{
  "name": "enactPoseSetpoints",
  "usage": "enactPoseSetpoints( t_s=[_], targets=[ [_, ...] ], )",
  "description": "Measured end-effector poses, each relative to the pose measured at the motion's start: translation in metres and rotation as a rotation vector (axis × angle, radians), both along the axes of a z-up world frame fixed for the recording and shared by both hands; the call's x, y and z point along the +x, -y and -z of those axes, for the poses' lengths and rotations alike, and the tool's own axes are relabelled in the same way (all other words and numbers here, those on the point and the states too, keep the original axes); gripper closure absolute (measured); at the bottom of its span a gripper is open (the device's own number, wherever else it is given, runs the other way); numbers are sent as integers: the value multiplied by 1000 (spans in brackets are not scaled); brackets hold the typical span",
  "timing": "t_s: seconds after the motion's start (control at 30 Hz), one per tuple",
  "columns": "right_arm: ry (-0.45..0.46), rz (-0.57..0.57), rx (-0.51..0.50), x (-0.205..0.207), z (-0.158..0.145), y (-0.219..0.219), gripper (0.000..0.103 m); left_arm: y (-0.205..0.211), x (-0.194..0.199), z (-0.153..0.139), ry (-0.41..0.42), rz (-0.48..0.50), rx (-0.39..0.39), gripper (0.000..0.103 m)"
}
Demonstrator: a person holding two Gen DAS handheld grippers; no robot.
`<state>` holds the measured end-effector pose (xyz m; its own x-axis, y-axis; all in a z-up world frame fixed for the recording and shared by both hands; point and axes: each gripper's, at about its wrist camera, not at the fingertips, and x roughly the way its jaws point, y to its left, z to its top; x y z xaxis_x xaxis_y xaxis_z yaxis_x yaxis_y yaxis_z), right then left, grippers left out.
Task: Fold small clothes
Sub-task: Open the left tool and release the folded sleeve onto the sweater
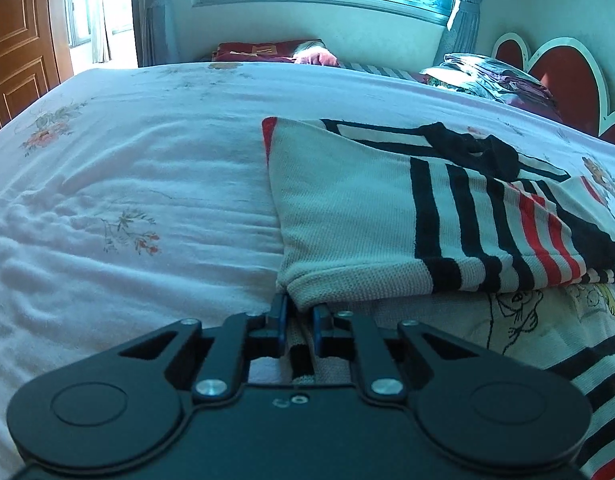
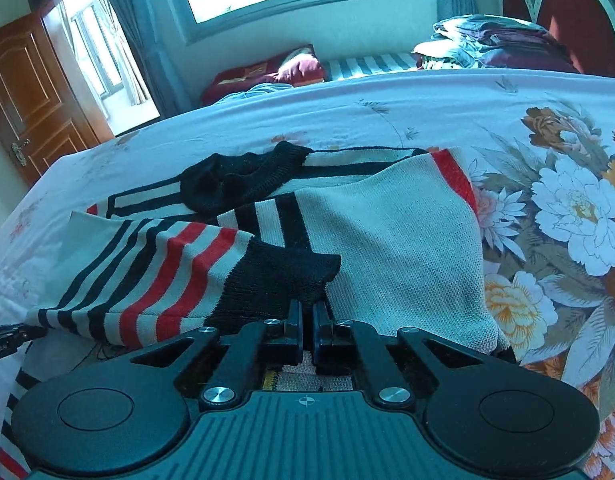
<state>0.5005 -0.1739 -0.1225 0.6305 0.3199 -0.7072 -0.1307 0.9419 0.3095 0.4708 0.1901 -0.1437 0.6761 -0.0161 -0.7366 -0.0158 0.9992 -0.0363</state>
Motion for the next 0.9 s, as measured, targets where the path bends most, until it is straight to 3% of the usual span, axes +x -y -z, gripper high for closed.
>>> enactPoseSetpoints(
  t_s=[0.27,0.37,0.5,0.63,0.73,0.83,0.9],
  targets=[
    [-34,4,-6,-1,10,3,99,0,4,-1,-22,16,13,90],
    [-22,56,25,0,4,12,99,-3,-3,-8,-29,23,9,76],
    [53,51,26,-4,-20,16,99,-6,-32,-40,62,9,-44,58],
    [20,-2,1,9,-13,0,99,12,-19,-44,94,40,-79,58],
    [-100,-21,-58,17,12,-11,99,21,7,-15,-6,48,-101,60],
    [-92,-18,-35,11,7,-5,99,26,9,-5,-14,81,-65,60],
    [-38,8,-3,5,2,4,99,27,7,-6,-9,91,-54,61]
  ],
)
